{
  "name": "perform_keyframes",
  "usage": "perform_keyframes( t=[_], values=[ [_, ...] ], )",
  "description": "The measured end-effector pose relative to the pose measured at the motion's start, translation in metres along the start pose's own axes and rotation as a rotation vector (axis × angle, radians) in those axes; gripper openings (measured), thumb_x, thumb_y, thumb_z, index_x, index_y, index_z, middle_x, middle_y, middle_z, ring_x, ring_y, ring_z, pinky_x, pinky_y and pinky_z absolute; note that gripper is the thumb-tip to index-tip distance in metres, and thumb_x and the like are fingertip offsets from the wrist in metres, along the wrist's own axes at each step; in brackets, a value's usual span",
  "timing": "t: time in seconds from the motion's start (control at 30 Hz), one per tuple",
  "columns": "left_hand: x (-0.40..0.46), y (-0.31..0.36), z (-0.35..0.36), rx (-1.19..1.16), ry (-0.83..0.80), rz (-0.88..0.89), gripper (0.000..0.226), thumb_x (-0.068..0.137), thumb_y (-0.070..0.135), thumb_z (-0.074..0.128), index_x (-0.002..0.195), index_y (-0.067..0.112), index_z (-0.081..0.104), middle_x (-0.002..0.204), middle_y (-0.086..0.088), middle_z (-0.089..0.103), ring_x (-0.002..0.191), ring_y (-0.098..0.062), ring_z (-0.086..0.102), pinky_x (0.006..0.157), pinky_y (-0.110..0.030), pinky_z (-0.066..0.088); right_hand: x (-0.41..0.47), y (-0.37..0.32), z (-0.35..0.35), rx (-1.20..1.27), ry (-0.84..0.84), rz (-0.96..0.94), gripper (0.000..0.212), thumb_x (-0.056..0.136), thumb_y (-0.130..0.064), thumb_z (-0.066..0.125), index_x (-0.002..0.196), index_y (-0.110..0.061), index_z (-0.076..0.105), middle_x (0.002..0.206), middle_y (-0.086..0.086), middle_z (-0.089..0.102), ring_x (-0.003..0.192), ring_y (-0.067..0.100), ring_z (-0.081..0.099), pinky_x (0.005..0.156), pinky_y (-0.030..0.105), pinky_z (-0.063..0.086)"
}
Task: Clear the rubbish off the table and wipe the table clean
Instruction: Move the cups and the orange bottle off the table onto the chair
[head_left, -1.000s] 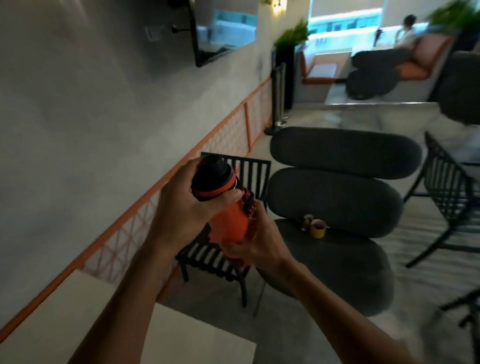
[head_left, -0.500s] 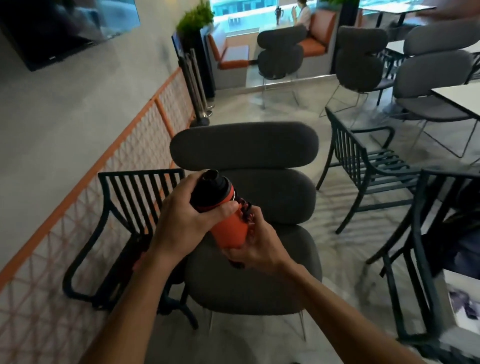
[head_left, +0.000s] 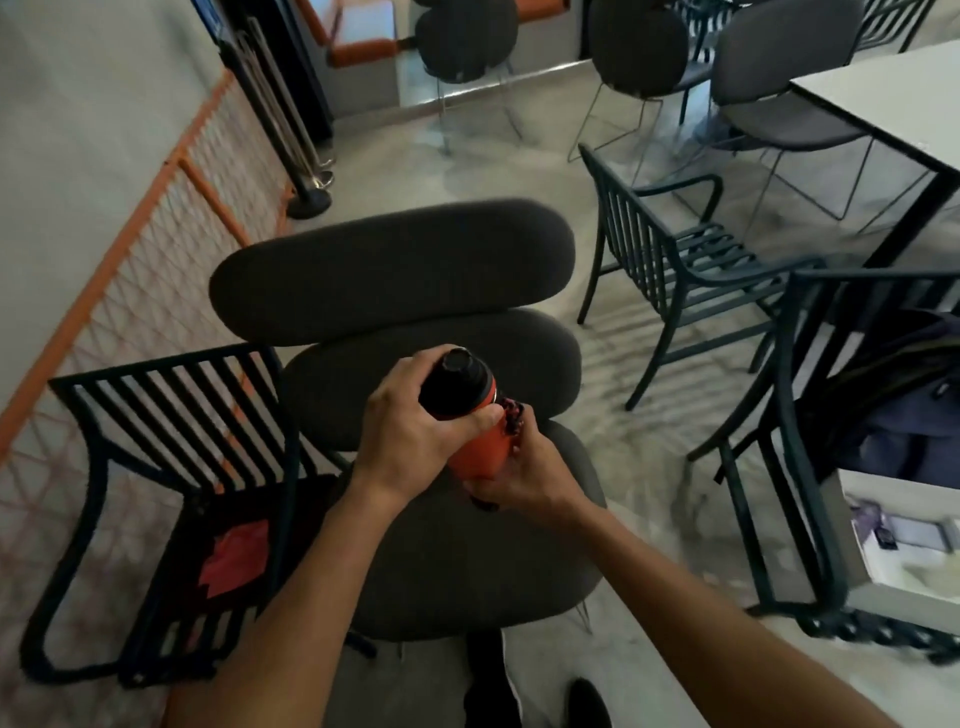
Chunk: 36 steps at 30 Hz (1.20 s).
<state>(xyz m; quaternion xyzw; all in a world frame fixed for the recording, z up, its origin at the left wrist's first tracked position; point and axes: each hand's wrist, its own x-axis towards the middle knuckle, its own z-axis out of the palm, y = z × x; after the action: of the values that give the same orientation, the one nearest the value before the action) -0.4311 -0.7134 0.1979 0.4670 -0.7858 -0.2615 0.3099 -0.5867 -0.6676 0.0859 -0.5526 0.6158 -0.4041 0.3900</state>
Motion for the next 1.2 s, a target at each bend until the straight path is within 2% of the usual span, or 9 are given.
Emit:
perform_keyframes(
  t=[0.2, 0.3, 0.43, 0.63, 0.73, 0.8, 1.0, 1.1, 1.2],
  values=[
    [0.055, -0.051, 0.024, -0.038, -0.093, 0.019, 0.069, 0.067, 0.061, 0.078, 0.127, 0.039, 0.053, 0.121, 0.013, 0.055, 0.111, -0.006, 0.055, 0.094, -0.035, 0.054, 0.047, 0.022, 0.01, -0.02, 0.057, 0.127, 0.092, 0.065, -0.042, 0.088, 0.113, -0.07, 0.015, 0.122, -0.008, 0.055, 0.107, 0.016, 0.062, 0.077, 0.039, 0.062],
    [0.082, -0.081, 0.039, -0.053, -0.113, 0.016, 0.067, 0.064, 0.062, 0.078, 0.124, 0.044, 0.052, 0.117, 0.016, 0.054, 0.111, -0.009, 0.055, 0.094, -0.037, 0.054, 0.075, 0.034, 0.02, -0.023, 0.093, 0.19, 0.093, 0.065, -0.044, 0.088, 0.125, -0.063, 0.019, 0.128, -0.008, 0.054, 0.111, 0.014, 0.06, 0.081, 0.035, 0.06],
    [0.101, -0.119, 0.066, -0.016, -0.165, 0.019, 0.064, 0.066, 0.046, 0.088, 0.12, 0.044, 0.054, 0.116, 0.014, 0.055, 0.111, -0.012, 0.054, 0.093, -0.033, 0.052, 0.1, 0.064, 0.04, -0.017, 0.131, 0.287, 0.112, 0.06, -0.053, 0.087, 0.147, -0.048, 0.016, 0.136, -0.012, 0.054, 0.121, 0.012, 0.058, 0.095, 0.043, 0.054],
    [0.12, -0.173, 0.118, 0.014, -0.213, -0.024, 0.065, 0.068, 0.044, 0.087, 0.124, 0.035, 0.057, 0.12, 0.011, 0.055, 0.112, -0.012, 0.051, 0.091, -0.025, 0.046, 0.131, 0.116, 0.059, 0.035, 0.142, 0.446, 0.119, 0.057, -0.055, 0.085, 0.148, -0.05, 0.008, 0.147, -0.009, 0.047, 0.131, 0.015, 0.05, 0.102, 0.046, 0.049],
    [0.129, -0.198, 0.142, 0.025, -0.227, -0.052, 0.065, 0.068, 0.046, 0.086, 0.125, 0.036, 0.056, 0.122, 0.01, 0.054, 0.113, -0.012, 0.051, 0.093, -0.03, 0.05, 0.151, 0.138, 0.065, 0.025, 0.137, 0.513, 0.115, 0.057, -0.058, 0.081, 0.143, -0.056, 0.004, 0.146, -0.005, 0.048, 0.131, 0.019, 0.05, 0.104, 0.047, 0.047],
    [0.133, -0.213, 0.157, 0.034, -0.23, -0.057, 0.066, 0.068, 0.049, 0.084, 0.127, 0.037, 0.054, 0.124, 0.011, 0.053, 0.116, -0.011, 0.051, 0.096, -0.033, 0.051, 0.164, 0.151, 0.068, 0.006, 0.136, 0.525, 0.112, 0.058, -0.061, 0.078, 0.144, -0.052, 0.006, 0.147, -0.002, 0.047, 0.131, 0.021, 0.05, 0.104, 0.047, 0.047],
    [0.143, -0.26, 0.206, 0.064, -0.229, -0.07, 0.069, 0.069, 0.046, 0.085, 0.13, 0.036, 0.054, 0.129, 0.01, 0.05, 0.122, -0.012, 0.047, 0.096, -0.029, 0.048, 0.199, 0.21, 0.089, 0.016, 0.161, 0.503, 0.102, 0.059, -0.065, 0.067, 0.145, -0.035, 0.021, 0.138, 0.001, 0.052, 0.121, 0.022, 0.057, 0.096, 0.047, 0.052],
    [0.148, -0.283, 0.225, 0.052, -0.203, -0.074, 0.067, 0.068, 0.046, 0.085, 0.128, 0.035, 0.057, 0.128, 0.01, 0.053, 0.12, -0.014, 0.051, 0.095, -0.035, 0.052, 0.213, 0.236, 0.1, 0.031, 0.19, 0.498, 0.095, 0.061, -0.063, 0.065, 0.142, -0.035, 0.024, 0.134, 0.002, 0.055, 0.115, 0.022, 0.06, 0.092, 0.047, 0.053],
    [0.152, -0.304, 0.242, 0.017, -0.191, -0.067, 0.065, 0.07, 0.046, 0.085, 0.128, 0.033, 0.058, 0.129, 0.009, 0.054, 0.121, -0.012, 0.054, 0.098, -0.033, 0.052, 0.223, 0.258, 0.11, 0.045, 0.222, 0.492, 0.09, 0.066, -0.061, 0.068, 0.141, -0.036, 0.025, 0.134, 0.0, 0.055, 0.113, 0.019, 0.061, 0.09, 0.046, 0.054]
  ],
)
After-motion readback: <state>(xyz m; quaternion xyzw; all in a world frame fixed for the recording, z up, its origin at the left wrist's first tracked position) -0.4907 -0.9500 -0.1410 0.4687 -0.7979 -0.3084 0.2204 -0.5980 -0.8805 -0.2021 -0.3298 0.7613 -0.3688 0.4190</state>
